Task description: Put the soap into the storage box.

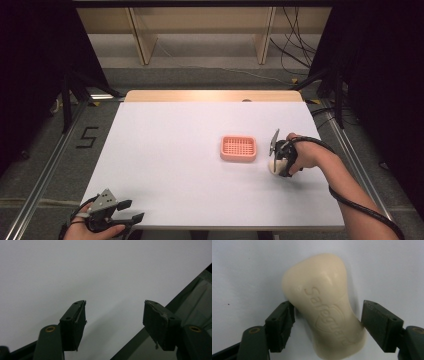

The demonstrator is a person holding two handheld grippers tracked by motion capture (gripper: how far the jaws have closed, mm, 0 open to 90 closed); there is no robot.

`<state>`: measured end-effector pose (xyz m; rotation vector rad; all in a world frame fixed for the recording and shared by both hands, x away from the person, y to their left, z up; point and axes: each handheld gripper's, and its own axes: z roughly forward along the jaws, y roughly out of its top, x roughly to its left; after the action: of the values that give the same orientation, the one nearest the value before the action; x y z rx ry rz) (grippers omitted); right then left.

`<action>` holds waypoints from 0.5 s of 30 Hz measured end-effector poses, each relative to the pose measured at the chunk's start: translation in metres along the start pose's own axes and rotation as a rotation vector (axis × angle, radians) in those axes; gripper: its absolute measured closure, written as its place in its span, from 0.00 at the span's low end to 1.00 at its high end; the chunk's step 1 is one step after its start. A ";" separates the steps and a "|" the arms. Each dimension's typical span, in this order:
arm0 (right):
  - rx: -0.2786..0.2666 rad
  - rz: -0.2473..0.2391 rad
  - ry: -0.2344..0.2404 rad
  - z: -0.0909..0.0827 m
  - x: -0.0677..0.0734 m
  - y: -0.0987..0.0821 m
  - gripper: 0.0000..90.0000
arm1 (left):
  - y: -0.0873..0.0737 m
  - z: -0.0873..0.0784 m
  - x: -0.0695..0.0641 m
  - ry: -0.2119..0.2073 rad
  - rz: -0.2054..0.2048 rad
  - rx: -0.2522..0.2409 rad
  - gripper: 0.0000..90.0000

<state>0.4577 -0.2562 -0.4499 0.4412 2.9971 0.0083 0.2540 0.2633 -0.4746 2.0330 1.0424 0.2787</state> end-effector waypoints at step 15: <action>0.020 0.064 0.047 0.003 0.001 0.001 0.52 | 0.000 0.000 0.001 -0.002 0.006 0.004 0.38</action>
<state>0.4574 -0.2554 -0.4525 0.5464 3.0307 -0.0058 0.2543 0.2638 -0.4743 2.0396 1.0368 0.2785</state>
